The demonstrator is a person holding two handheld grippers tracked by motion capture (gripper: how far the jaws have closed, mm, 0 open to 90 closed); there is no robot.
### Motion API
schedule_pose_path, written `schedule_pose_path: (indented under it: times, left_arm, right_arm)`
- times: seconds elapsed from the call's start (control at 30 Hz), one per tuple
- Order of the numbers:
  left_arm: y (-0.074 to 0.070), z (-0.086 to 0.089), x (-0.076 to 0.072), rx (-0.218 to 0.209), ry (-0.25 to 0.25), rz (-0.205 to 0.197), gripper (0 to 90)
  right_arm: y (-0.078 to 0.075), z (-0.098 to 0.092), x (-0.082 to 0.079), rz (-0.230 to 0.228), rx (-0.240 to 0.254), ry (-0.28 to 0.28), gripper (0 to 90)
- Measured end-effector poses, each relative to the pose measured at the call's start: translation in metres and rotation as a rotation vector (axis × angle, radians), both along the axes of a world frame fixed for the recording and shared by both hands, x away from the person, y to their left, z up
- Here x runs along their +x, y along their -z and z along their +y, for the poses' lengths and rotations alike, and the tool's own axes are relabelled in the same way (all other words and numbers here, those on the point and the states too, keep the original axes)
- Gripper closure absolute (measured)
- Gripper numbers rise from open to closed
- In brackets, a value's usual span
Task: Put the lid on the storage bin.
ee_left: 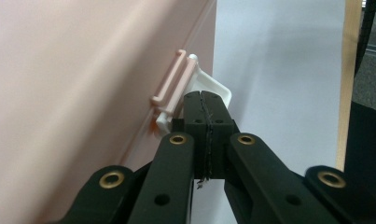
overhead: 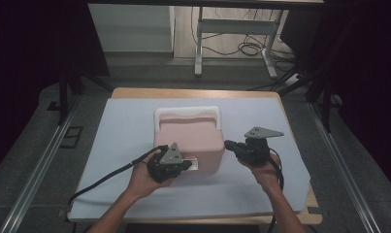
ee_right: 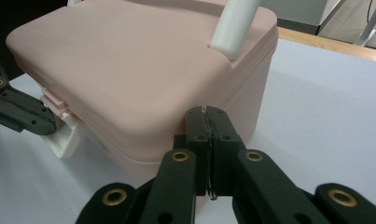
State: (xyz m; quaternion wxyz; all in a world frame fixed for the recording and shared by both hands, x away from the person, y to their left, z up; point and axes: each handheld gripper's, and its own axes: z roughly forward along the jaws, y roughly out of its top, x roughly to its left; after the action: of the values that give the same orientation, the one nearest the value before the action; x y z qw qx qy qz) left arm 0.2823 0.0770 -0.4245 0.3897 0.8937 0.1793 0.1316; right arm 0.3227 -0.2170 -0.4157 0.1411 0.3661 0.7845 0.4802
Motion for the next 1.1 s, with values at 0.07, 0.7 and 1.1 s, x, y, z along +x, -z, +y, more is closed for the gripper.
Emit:
schedule_pose_path:
  times: [0.07,0.7,1.1]
  left_arm:
    - [-0.001,0.000,-0.001,0.000,-0.002,-0.008,89.0]
    - [-0.022,0.023,-0.008,-0.069,-0.054,-0.033,68.8]
    - [-0.025,0.073,-0.021,-0.140,-0.140,-0.039,60.9]
  right_arm:
    - [0.001,-0.001,0.000,-0.001,0.000,0.000,86.2]
    - [0.008,-0.009,0.001,-0.011,-0.004,-0.019,73.3]
    - [0.015,-0.014,0.002,-0.006,-0.037,-0.020,62.8]
